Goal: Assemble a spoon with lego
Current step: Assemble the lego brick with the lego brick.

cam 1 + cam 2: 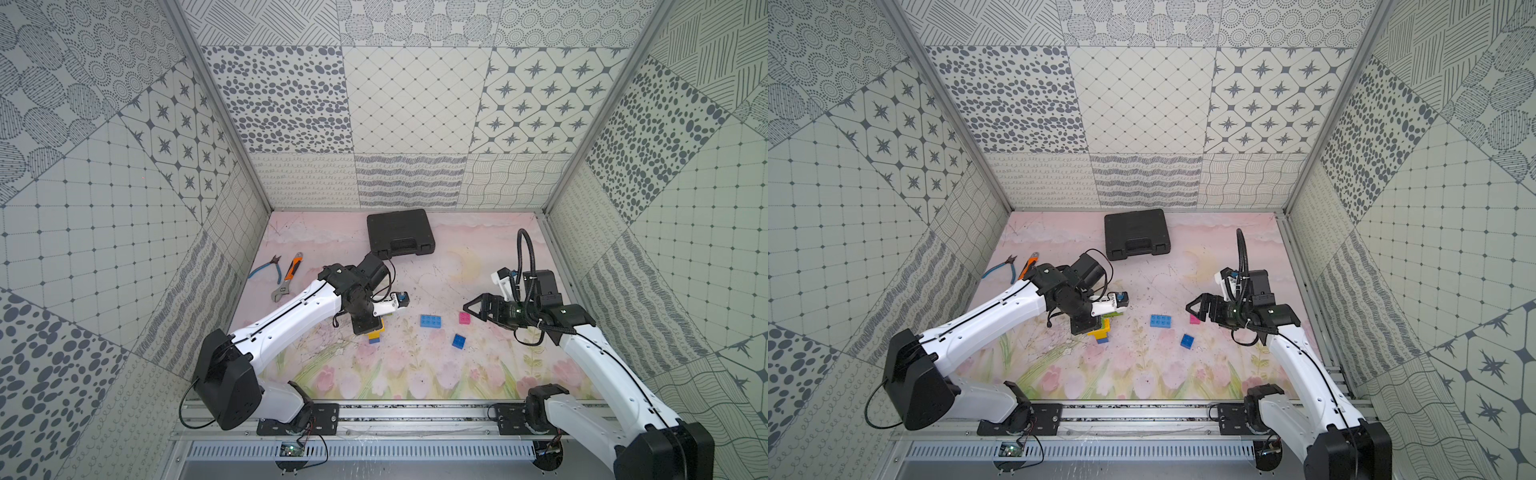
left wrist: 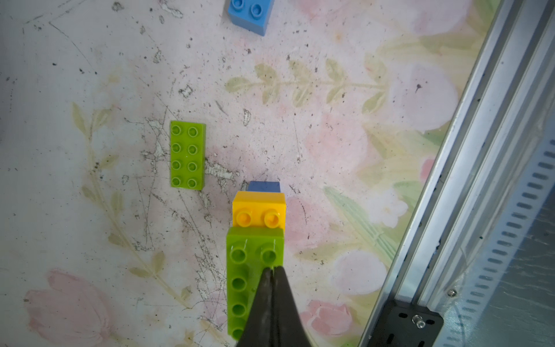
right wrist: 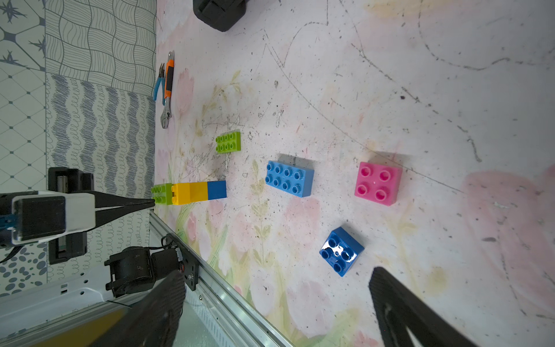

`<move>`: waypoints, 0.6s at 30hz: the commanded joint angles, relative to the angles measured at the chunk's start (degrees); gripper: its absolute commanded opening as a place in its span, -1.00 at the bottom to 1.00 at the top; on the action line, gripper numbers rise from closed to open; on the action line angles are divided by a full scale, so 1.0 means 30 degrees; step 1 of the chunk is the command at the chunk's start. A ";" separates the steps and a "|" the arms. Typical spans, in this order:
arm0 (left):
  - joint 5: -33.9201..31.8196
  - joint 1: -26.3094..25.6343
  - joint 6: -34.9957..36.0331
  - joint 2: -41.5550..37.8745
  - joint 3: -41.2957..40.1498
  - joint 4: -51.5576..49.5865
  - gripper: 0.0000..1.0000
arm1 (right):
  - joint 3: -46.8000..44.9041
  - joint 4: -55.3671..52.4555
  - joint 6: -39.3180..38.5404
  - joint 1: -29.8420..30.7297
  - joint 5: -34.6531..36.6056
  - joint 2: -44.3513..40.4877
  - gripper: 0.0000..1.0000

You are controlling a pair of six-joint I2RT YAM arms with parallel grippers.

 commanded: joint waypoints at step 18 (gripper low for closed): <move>-0.0752 0.0401 -0.0065 0.0224 -0.0166 -0.0426 -1.00 | -0.0191 0.0732 -0.0108 0.0078 0.0013 -0.0119 0.96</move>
